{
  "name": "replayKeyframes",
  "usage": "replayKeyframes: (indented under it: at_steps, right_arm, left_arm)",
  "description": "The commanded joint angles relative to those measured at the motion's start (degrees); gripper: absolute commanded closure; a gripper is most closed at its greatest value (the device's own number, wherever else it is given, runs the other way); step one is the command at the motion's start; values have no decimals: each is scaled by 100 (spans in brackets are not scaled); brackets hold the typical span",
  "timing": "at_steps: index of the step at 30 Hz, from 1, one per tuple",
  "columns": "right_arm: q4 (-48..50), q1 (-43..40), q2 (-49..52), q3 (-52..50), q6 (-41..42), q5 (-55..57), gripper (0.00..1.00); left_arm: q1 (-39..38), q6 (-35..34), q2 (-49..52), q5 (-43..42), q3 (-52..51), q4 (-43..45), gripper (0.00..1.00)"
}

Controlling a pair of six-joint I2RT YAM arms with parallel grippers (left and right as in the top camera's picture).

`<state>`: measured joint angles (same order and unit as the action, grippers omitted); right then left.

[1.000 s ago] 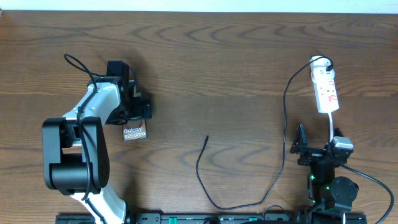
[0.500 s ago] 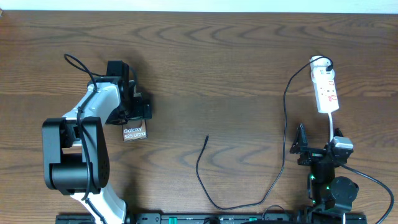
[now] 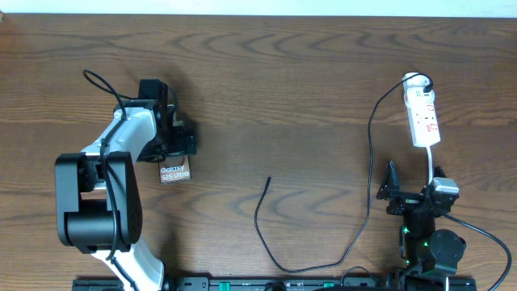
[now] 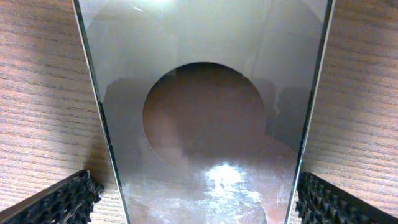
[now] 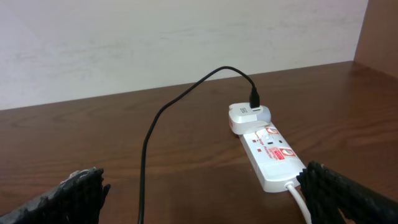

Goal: Plug charger to phone and switch on socket
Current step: 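Close the left gripper on the phone's long edges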

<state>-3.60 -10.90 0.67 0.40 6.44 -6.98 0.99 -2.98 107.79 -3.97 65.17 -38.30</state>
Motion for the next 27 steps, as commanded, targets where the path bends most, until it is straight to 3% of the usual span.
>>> replayKeyframes:
  at_steps: [1,27]
  right_arm:
    - [-15,50,-37,-9,-76,17,1]
    - [-15,50,-37,-9,-74,17,1]
  left_arm:
    - [-125,-9,90,326,-120,9,0]
    - [-269,-35,437,313,-120,52,0]
